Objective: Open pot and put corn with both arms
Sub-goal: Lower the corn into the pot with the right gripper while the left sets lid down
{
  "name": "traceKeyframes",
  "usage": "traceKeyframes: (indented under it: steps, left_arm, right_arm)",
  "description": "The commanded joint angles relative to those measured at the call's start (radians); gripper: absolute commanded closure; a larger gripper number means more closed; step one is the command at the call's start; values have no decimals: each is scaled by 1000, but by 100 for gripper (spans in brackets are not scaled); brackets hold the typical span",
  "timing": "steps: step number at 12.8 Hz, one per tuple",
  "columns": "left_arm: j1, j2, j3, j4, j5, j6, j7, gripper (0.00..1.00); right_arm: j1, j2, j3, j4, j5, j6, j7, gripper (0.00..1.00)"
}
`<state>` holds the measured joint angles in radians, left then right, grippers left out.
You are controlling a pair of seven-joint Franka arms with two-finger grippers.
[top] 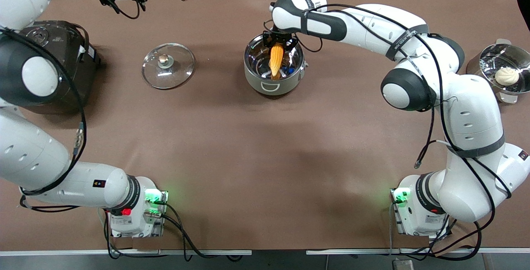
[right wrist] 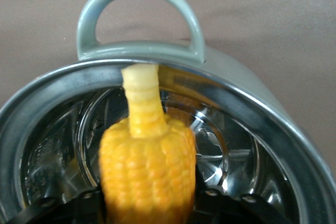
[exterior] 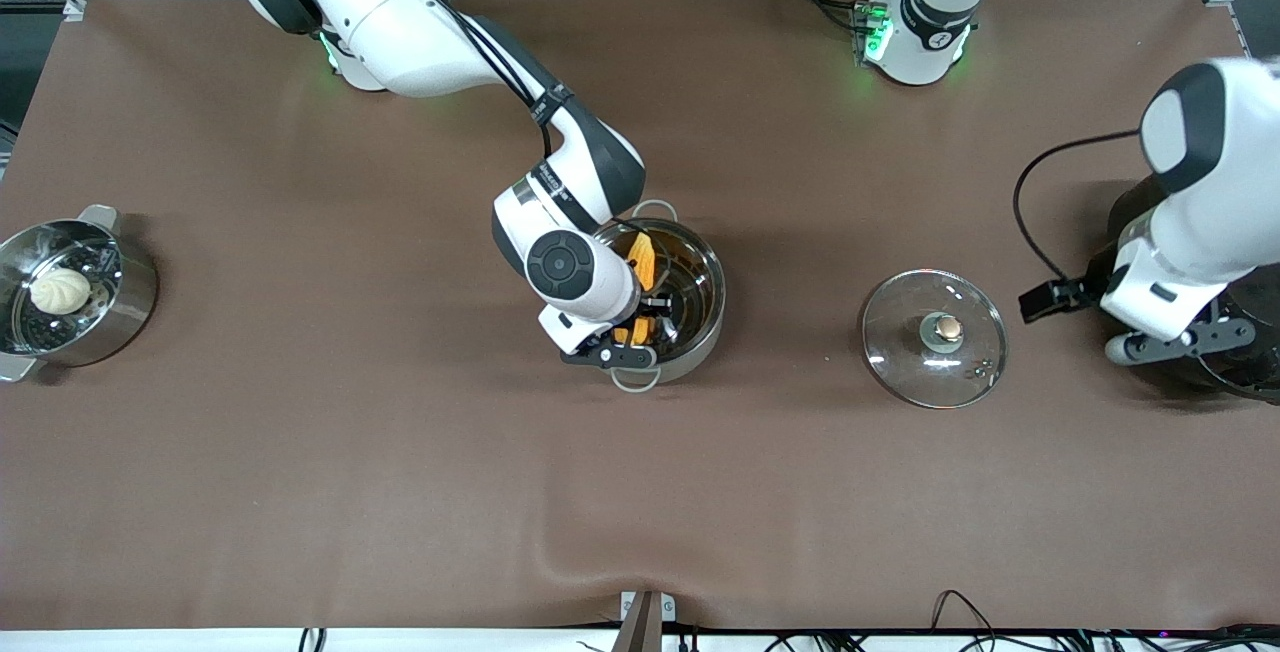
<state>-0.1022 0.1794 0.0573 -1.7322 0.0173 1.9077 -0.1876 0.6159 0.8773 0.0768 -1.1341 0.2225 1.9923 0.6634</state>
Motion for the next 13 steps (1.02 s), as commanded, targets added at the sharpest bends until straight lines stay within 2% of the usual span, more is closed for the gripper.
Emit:
traceKeyframes:
  steps: [1, 6, 9, 11, 13]
  left_arm:
    - [7, -52, -10, 3, 9, -65, 19, 0]
    - [4, -54, -10, 83, 12, -173, 16, 0]
    - [10, -52, -8, 180, 9, -271, 17, 0]
    - [4, -63, -13, 213, 4, -352, 2, 0]
    - [3, -89, -11, 221, 6, -391, 16, 0]
  right_arm:
    - [16, -3, -15, 25, 12, -7, 22, 0]
    - [13, -41, -15, 25, 18, -17, 30, 0]
    - [-4, -87, -20, 25, 12, -65, 67, 0]
    - [-47, -154, -40, 22, 12, -124, 48, 0]
    - [-120, -201, -40, 19, 12, -205, -57, 0]
